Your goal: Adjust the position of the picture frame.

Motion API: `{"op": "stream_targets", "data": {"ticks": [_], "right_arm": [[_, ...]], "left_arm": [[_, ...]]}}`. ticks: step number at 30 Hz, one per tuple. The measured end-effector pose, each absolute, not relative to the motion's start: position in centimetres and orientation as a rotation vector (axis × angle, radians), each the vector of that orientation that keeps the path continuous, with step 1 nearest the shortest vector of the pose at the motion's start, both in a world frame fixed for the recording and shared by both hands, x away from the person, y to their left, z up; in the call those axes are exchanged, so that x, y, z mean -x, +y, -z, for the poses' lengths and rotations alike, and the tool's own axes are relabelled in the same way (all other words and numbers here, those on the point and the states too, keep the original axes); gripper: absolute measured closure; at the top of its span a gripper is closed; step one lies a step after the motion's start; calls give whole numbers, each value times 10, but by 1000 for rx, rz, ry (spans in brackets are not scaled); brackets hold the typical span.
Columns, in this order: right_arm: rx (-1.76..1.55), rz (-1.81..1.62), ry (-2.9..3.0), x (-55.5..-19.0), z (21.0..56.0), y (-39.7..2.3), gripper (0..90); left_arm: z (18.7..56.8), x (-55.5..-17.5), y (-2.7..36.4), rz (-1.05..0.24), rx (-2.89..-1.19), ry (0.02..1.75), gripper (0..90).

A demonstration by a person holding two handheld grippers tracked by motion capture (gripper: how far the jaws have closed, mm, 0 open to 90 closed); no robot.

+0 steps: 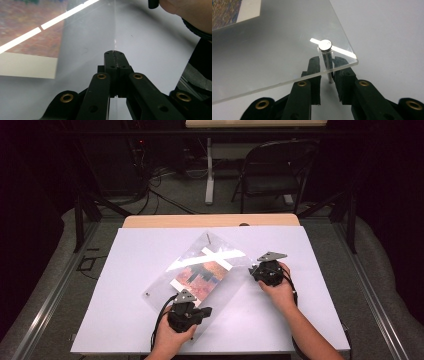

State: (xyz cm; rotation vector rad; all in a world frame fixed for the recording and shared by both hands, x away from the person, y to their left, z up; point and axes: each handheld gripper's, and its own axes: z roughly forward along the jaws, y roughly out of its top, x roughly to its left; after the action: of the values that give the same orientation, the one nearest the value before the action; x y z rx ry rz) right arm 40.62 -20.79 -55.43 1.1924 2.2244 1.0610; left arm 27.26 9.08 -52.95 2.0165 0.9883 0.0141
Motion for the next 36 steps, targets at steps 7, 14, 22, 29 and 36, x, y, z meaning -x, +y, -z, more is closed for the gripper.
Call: {"op": "stream_targets", "data": {"ticks": [7, 14, 22, 29, 36], "right_arm": [[-1231, -1052, 2211, -410, 557, -206, 798], [-1213, -1011, 2205, -408, 555, -203, 820], [-1213, -1004, 2199, -407, 555, -202, 830], [-1165, -932, 2219, -399, 552, -199, 846], [-1123, -889, 2247, -388, 550, -199, 853]], "left_arm": [[538, -263, 71, -10, -2082, 981, 900], [544, -257, 59, -38, -2145, 999, 900], [545, -258, 55, -111, -2175, 1025, 900], [544, -259, 58, -117, -2195, 1009, 900], [543, -268, 72, -129, -2187, 1044, 900]]}}
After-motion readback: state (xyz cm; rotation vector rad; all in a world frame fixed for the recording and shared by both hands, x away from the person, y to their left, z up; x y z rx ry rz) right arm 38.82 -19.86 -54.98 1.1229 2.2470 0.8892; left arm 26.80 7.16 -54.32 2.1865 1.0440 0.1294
